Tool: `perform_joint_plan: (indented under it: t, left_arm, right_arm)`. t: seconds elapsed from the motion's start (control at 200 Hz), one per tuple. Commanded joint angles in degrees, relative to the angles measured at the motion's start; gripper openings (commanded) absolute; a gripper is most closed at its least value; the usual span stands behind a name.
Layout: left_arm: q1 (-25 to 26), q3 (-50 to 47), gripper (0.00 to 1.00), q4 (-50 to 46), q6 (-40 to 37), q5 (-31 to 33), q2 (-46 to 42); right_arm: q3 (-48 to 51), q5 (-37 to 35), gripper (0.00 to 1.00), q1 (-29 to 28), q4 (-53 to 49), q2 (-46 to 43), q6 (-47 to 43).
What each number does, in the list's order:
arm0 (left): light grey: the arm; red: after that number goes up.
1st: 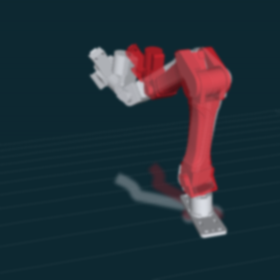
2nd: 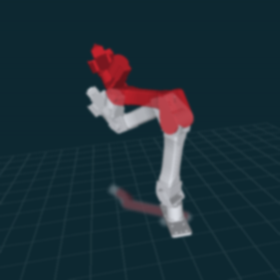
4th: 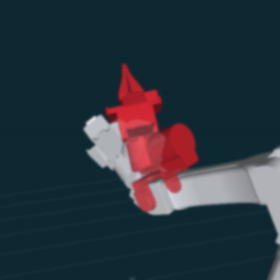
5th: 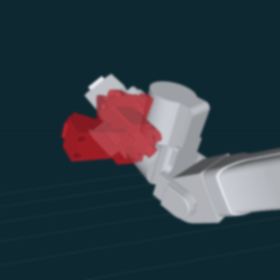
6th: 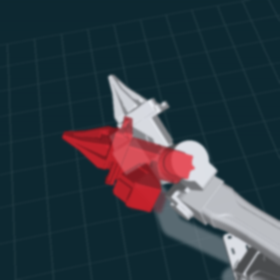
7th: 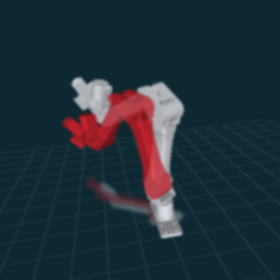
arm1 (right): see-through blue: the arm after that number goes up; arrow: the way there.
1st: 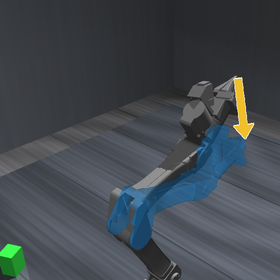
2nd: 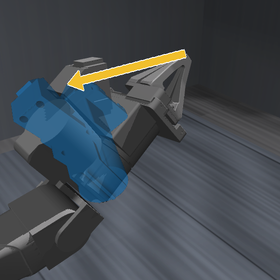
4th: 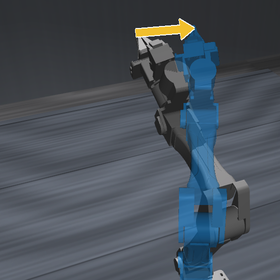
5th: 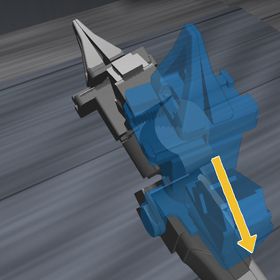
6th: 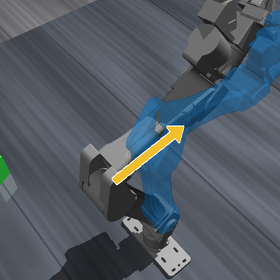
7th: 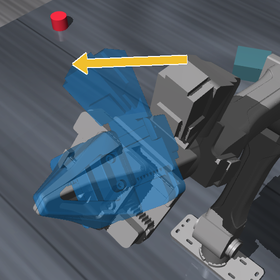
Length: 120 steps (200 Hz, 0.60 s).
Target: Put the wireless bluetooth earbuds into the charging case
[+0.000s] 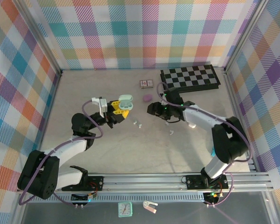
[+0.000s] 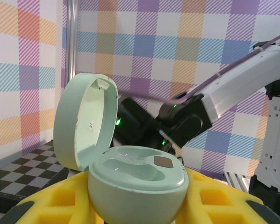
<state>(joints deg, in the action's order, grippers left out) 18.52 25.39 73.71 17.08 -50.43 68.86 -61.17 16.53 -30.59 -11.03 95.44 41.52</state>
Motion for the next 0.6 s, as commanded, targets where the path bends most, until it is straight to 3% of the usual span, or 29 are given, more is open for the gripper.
perform_joint_plan:
  t: [0.0, 0.25, 0.595]
  left_arm:
    - [-0.6, -0.6, 0.33, 2.9, -0.9, -0.1, -1.4]
    - [-0.5, -1.1, 0.33, 2.8, -1.7, -0.3, -1.1]
    - [-0.7, -1.1, 0.33, 2.7, -2.2, -0.5, -1.2]
  right_arm:
    - [-3.0, 0.5, 0.54, -2.0, -0.3, 3.6, 5.0]
    - [-6.5, -1.3, 0.42, -5.8, -0.3, 11.2, 11.0]
    - [-7.9, -3.3, 0.37, -7.7, -1.5, 14.9, 12.9]
